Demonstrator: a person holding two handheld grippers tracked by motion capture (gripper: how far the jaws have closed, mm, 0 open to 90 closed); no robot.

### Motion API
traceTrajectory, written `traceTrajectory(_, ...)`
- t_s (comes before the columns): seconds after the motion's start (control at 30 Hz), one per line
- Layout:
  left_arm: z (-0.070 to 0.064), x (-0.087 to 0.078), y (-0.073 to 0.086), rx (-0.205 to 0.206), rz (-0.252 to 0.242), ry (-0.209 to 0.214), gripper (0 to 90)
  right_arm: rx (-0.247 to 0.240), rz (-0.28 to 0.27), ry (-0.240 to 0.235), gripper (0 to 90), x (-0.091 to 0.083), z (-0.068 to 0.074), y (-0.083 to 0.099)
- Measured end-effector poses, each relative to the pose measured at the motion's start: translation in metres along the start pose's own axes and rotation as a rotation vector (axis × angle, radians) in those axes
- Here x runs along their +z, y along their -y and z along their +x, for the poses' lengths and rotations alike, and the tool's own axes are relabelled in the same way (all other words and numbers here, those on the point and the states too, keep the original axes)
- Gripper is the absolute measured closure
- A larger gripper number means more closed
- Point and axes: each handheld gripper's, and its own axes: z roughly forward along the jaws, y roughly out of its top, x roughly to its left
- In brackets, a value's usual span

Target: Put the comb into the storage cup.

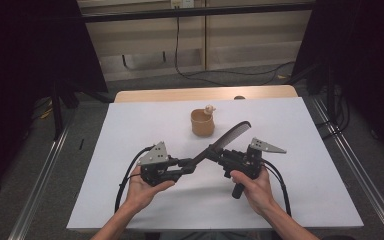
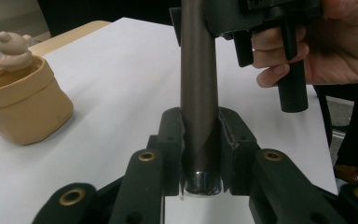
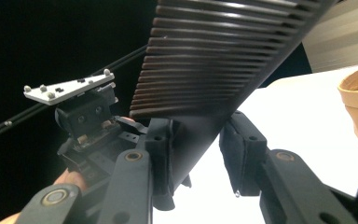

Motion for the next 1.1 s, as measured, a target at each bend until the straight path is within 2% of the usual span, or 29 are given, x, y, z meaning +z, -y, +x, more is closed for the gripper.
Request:
traceTrajectory(0.1, -0.0005, 0.001, 0.0001, -0.004, -0.003, 0.001, 72.8, 0.02, -0.007, -0.011, 66.3, 0.0005, -0.0005, -0.0003)
traceTrajectory(0.27, -0.0001, 0.0024, -0.0009, 0.006, -0.003, 0.001, 72.8, 0.024, -0.01, -0.016, 67.2, -0.0007, -0.0012, -0.0014)
traceTrajectory(0.57, -0.0011, 0.0024, 0.0007, 0.014, 0.014, -0.003, 72.7, 0.082, 0.002, -0.043, 69.9, 0.0003, -0.003, 0.0013)
traceTrajectory(0.67, -0.0002, 0.004, 0.0014, 0.015, 0.014, -0.002, 72.7, 0.083, 0.006, -0.036, 70.1, 0.0001, -0.0025, 0.001)
traceTrajectory(0.77, 0.0005, 0.0062, 0.0027, 0.008, 0.019, -0.002, 72.6, 0.063, 0.012, -0.028, 70.5, 0.0005, -0.0026, 0.0007)
traceTrajectory(0.93, 0.0025, 0.0074, 0.0038, 0.012, 0.016, -0.003, 72.6, 0.064, 0.017, -0.034, 71.0, 0.002, -0.0053, 0.0001)
traceTrajectory(1.1, 0.0027, 0.0081, 0.0047, -0.002, 0.013, -0.006, 72.3, 0.044, 0.019, -0.03, 71.2, 0.0028, -0.0042, -0.0003)
